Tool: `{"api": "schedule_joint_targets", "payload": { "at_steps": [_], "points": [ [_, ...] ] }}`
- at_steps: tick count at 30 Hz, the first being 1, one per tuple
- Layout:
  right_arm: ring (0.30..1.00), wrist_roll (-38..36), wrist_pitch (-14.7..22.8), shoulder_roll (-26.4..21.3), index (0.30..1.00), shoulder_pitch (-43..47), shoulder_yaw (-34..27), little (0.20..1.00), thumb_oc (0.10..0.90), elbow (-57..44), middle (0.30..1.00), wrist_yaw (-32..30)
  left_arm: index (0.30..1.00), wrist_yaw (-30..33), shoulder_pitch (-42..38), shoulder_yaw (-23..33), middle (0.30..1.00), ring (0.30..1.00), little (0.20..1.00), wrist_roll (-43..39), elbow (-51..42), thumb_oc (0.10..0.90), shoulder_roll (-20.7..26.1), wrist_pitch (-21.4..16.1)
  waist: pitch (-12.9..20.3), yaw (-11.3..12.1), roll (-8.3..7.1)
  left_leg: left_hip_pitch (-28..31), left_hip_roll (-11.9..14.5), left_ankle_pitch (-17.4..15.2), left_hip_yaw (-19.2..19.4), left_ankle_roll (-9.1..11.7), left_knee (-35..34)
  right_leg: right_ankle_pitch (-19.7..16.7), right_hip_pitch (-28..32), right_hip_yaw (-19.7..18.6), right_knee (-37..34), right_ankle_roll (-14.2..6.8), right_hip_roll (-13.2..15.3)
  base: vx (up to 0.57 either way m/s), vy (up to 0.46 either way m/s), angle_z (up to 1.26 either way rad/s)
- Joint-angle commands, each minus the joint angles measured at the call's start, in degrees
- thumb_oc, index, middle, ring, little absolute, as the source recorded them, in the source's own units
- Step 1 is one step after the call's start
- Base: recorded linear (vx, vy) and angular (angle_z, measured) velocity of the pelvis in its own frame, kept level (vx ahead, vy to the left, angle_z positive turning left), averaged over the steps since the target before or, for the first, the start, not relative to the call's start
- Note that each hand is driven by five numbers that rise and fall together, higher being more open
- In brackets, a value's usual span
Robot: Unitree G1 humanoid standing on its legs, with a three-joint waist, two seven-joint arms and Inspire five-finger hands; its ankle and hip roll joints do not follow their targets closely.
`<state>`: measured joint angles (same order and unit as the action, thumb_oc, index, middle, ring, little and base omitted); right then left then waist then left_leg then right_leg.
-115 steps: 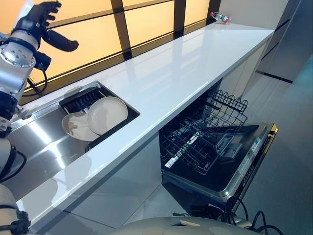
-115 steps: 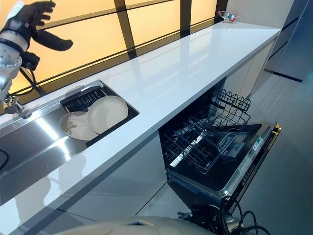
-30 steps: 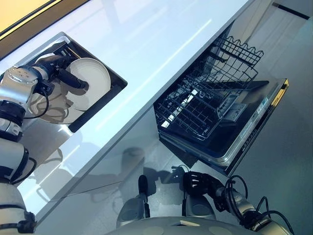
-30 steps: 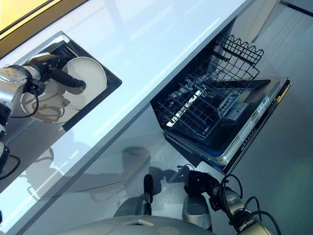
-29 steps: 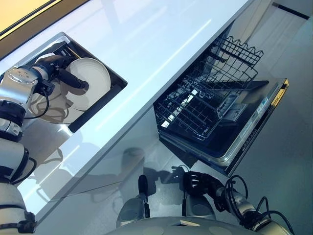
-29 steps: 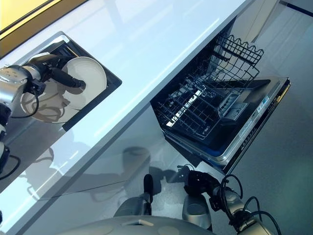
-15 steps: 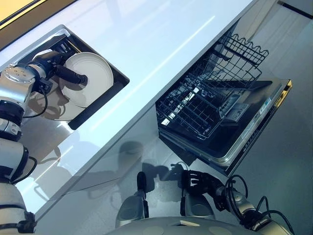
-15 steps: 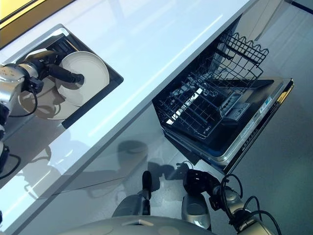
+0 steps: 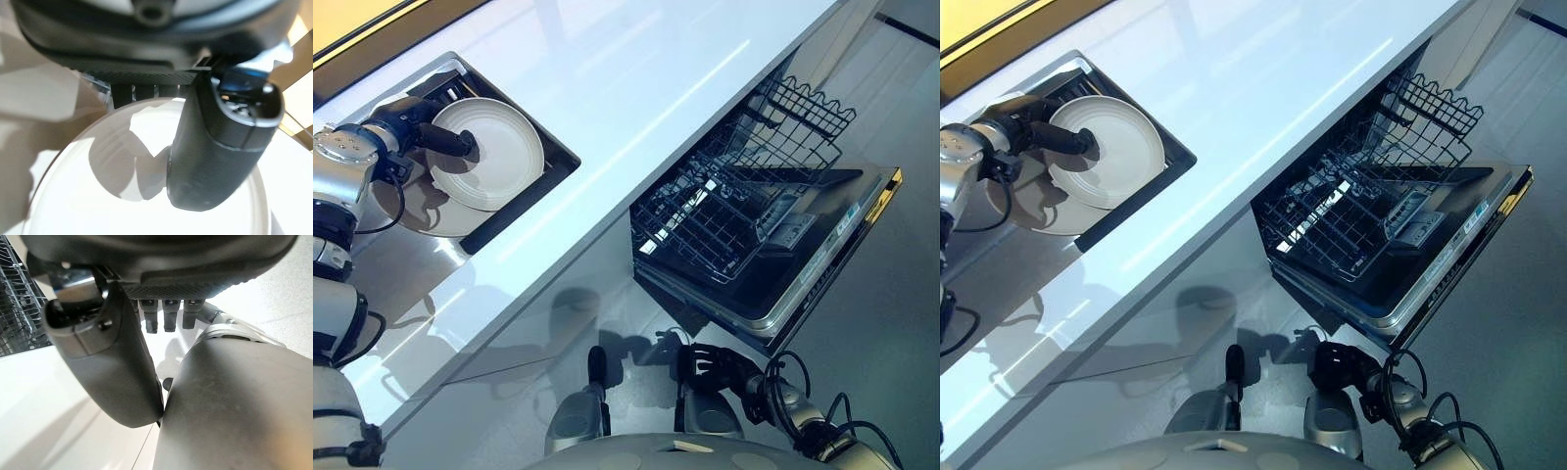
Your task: Pick up plates and place into dishwasher.
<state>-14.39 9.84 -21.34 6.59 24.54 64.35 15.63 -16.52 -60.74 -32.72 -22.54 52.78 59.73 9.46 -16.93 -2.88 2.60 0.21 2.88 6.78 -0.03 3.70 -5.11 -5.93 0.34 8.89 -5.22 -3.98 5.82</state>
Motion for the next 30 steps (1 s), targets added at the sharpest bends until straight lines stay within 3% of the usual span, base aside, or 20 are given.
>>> {"api": "schedule_joint_targets", "payload": {
  "at_steps": [1,7,16,18,23,30],
  "points": [
    [0.9,-0.1,1.6,-2.1,0.9,-3.1,1.7,0.9,0.8,-2.3,0.9,2.9,0.3,4.0,-8.0,3.0,0.3,0.3,0.2,-1.6,1.4,0.1,3.6,-3.6,3.8,-1.5,0.28,1.6,-6.0,-4.1,2.3,-2.9,0.1,0.0,0.7,-1.7,0.6,-2.1,-1.1,0.03,-0.03,-0.01],
    [0.9,-5.4,-0.3,-3.1,0.9,-4.0,1.8,0.9,0.8,-11.1,0.9,8.3,0.3,5.4,-7.0,3.4,0.3,0.3,0.2,0.2,-2.5,0.1,4.7,-5.3,5.6,-1.2,0.4,3.2,-6.0,-4.5,1.8,-2.8,0.1,0.7,2.5,-1.3,0.5,-1.8,-1.3,0.04,-0.052,0.0],
    [0.9,-10.6,-7.5,-7.5,0.9,-8.3,2.3,0.9,0.8,-34.7,0.9,14.2,0.3,10.0,-7.1,3.1,0.3,0.3,0.2,-0.5,-7.9,0.1,8.8,-7.5,8.6,-1.7,-0.05,4.9,-5.6,-5.2,2.0,-2.5,0.1,1.9,4.5,-1.1,0.4,-1.7,-1.9,0.03,-0.054,-0.01],
    [0.9,-14.1,-11.1,-8.6,0.9,-9.6,1.2,0.9,0.8,-40.5,0.9,16.6,0.3,12.2,-6.8,3.2,0.3,0.3,0.2,-0.6,-9.5,0.1,9.9,-7.9,9.0,-2.1,-0.18,5.3,-5.5,-5.3,2.1,-2.4,0.1,2.2,4.9,-1.2,0.4,-1.6,-2.1,0.01,-0.05,-0.02],
    [0.9,-19.9,-15.0,-10.3,0.9,-11.6,-1.6,0.9,0.8,-49.1,0.9,21.3,0.3,15.8,-4.8,5.2,0.3,0.3,0.2,-1.4,-12.3,0.1,11.1,-10.0,9.9,-2.7,-0.45,6.0,-5.4,-5.6,2.4,-2.4,0.1,2.5,5.5,-1.6,0.5,-1.5,-2.4,0.01,-0.043,-0.01],
    [0.9,-26.6,-15.8,-14.6,0.9,-12.8,-8.6,0.9,0.8,-57.8,0.9,23.8,0.3,19.7,-0.7,9.8,0.3,0.3,0.2,-4.1,-18.2,0.1,13.5,-14.9,11.2,-3.4,-0.77,6.5,-4.9,-6.0,3.2,-2.3,0.1,2.7,5.7,-2.3,0.6,-1.5,-2.7,0.01,-0.009,-0.05]
  ]
}}
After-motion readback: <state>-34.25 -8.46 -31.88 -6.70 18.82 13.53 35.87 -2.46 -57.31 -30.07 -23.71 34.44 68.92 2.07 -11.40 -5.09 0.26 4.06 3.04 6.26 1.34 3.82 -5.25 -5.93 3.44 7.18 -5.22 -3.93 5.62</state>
